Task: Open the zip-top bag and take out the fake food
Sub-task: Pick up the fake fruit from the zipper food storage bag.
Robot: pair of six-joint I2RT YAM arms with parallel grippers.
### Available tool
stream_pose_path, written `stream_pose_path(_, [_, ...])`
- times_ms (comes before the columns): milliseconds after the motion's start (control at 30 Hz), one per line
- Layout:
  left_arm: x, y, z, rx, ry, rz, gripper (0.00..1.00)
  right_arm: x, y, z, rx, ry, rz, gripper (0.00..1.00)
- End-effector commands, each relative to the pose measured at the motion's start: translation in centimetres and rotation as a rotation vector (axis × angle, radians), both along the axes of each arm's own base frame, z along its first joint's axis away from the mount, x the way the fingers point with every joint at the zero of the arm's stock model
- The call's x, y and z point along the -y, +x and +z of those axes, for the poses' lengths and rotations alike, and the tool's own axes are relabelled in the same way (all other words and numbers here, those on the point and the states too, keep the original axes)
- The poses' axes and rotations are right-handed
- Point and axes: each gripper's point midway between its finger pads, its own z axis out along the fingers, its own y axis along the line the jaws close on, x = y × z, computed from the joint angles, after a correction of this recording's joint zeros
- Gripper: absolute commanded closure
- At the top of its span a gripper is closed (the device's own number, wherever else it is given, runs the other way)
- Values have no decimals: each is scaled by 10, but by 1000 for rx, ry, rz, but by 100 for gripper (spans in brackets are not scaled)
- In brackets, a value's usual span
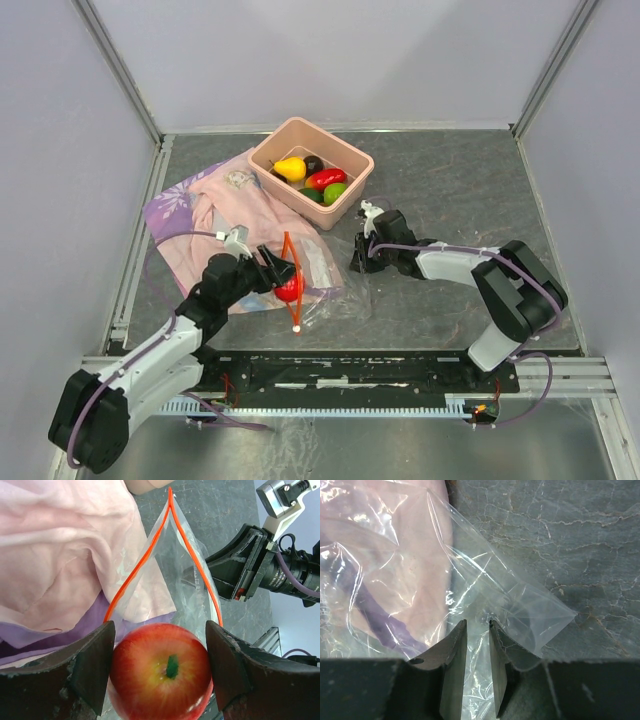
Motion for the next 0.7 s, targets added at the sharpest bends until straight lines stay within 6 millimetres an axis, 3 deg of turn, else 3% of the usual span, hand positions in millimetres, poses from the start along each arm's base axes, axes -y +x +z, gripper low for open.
stream_pose_path(0, [-8,1,3,2,-19,49,33,-2,3,11,40,23,9,68])
stream_pose_path(200, [-21,0,6,9,-38,99,34,-4,3,16,50,35,16,68])
stream_pose_path(333, [-18,3,9,20,-106,115,35,-10,3,28,80,86,35,66])
stream_pose_path(533, [-7,7,-5,-29,-143,87,38,-21,-3,74,194,203,111,43])
stream_pose_path(667, [-7,10,-8,-31,-145,98,38,-49,-32,113,285,322,312,39])
